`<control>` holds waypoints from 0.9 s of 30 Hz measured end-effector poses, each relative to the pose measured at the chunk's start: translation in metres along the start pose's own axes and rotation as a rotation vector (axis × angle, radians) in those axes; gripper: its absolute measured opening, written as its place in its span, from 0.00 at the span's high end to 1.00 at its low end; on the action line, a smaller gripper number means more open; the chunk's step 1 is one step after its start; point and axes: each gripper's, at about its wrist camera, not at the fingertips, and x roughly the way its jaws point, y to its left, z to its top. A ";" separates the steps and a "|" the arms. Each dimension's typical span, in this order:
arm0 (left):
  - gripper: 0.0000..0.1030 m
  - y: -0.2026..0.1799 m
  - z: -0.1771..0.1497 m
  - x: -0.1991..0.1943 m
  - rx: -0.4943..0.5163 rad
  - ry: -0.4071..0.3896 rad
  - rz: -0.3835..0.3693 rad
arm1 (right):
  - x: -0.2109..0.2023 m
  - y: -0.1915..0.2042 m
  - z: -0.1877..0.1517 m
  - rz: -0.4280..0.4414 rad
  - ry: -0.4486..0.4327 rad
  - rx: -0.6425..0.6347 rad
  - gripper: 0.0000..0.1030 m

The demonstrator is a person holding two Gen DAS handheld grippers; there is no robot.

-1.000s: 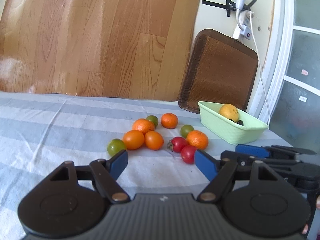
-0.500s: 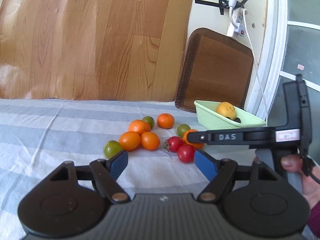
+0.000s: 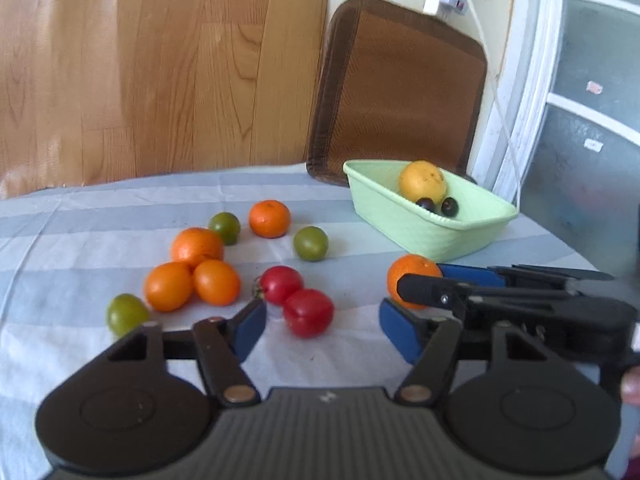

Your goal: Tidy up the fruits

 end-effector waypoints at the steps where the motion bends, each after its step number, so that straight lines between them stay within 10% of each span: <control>1: 0.56 0.000 0.001 0.006 -0.016 0.025 0.010 | 0.001 0.000 0.000 -0.002 0.004 -0.002 0.61; 6: 0.70 0.004 -0.004 0.012 -0.039 0.028 0.042 | 0.002 -0.001 0.001 0.018 0.002 0.010 0.61; 27: 0.59 0.002 -0.035 -0.034 0.033 0.011 0.027 | 0.008 0.003 0.000 -0.013 0.029 -0.021 0.60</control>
